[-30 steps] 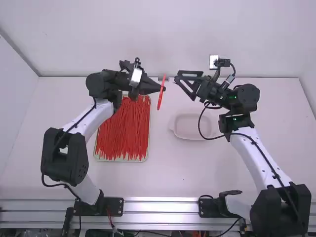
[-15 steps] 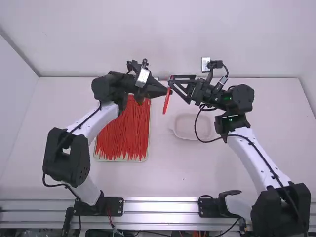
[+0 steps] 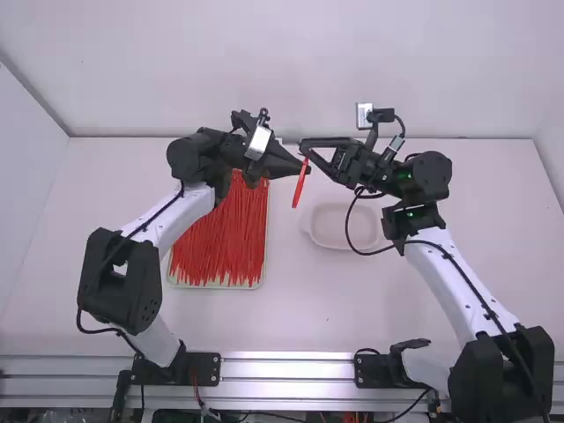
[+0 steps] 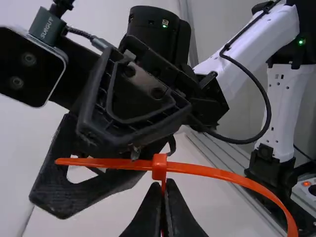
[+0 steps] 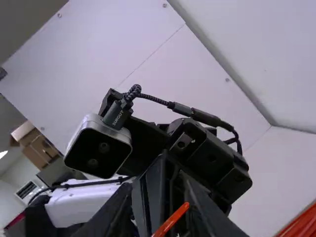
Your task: Fasten the cable tie
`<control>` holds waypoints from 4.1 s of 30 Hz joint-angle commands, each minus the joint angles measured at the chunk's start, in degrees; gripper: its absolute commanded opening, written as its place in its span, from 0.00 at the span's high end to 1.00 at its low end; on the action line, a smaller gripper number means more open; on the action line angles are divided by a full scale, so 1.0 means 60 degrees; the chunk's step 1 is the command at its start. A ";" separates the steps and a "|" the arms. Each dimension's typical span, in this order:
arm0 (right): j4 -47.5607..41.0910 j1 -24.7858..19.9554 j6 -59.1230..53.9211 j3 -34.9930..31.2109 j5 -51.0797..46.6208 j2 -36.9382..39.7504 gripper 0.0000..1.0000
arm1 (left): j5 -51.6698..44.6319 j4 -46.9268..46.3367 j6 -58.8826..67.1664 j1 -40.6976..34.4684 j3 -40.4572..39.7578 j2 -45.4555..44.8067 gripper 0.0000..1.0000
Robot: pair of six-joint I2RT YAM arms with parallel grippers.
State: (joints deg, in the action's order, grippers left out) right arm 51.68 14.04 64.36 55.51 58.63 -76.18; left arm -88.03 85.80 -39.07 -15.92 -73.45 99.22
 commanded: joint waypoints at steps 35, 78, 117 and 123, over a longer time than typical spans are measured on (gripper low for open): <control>-0.0900 -0.0608 -0.1632 0.0328 -0.1832 0.0076 1.00 | 0.0321 -0.0656 -0.1909 -0.0047 -0.0033 -0.0011 0.98; -0.2266 -0.0248 -0.1942 0.5639 -0.1876 -0.2484 1.00 | 0.0033 -0.0452 -0.1264 -0.0586 0.0878 -0.0011 0.98; -0.8990 0.0069 -0.5311 0.5628 0.1745 -0.2484 0.29 | 0.0317 -0.0004 -0.1319 0.1461 -0.0040 -0.0011 0.98; -0.8870 0.0459 -0.5202 0.5628 0.1249 -0.2484 0.36 | 0.0357 0.0025 -0.1275 0.1413 -0.0098 -0.0011 0.98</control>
State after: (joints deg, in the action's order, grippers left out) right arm -1.87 16.49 33.93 87.79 67.66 -91.07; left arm -86.74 85.52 -46.94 -7.38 -72.71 99.96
